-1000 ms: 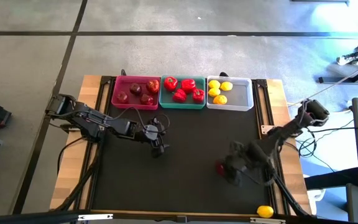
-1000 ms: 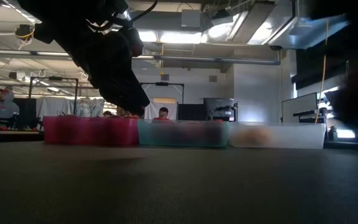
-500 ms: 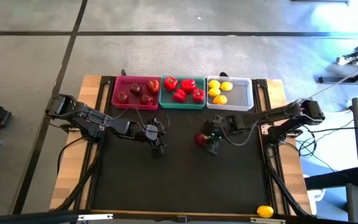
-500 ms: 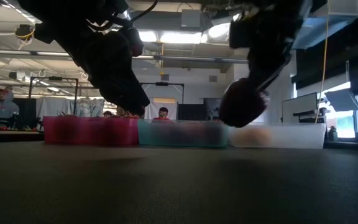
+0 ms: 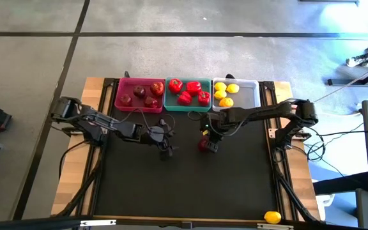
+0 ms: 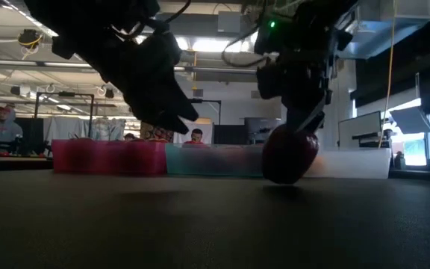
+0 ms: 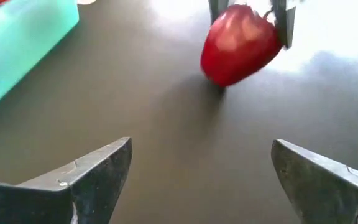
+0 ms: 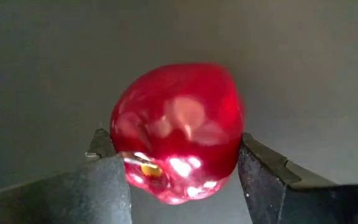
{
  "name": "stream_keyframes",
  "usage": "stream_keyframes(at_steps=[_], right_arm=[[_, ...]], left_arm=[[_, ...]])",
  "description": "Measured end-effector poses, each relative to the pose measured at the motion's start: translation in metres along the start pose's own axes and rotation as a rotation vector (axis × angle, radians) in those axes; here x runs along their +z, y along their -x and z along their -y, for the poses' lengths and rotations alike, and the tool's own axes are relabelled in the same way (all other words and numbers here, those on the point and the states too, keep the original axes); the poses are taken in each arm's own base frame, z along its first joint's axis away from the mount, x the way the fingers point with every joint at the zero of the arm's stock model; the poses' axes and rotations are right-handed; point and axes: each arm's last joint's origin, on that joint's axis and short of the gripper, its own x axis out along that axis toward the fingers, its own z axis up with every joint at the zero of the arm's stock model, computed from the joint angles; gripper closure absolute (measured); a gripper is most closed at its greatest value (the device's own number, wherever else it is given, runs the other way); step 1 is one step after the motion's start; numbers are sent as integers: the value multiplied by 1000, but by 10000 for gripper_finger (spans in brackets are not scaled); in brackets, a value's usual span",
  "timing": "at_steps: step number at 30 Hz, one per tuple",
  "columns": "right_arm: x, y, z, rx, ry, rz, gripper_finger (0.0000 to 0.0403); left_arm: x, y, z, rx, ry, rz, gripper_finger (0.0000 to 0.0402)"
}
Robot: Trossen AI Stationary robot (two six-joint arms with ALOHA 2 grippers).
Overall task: Sort produce into baskets
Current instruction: Put the apple into the pink bin
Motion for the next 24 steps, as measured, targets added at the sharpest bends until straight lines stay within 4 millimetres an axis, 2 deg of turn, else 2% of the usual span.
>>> stream_keyframes(at_steps=[8,19,24], right_arm=[[-1,-7,2,-8,53,-43,238],[12,-11,-1,9,91,97,125],[16,-10,-1,-54,119,159,100]], left_arm=[[-8,-14,2,-1,19,-4,21],[-7,-15,2,-6,19,13,21],[-6,-15,2,-6,18,14,21]])
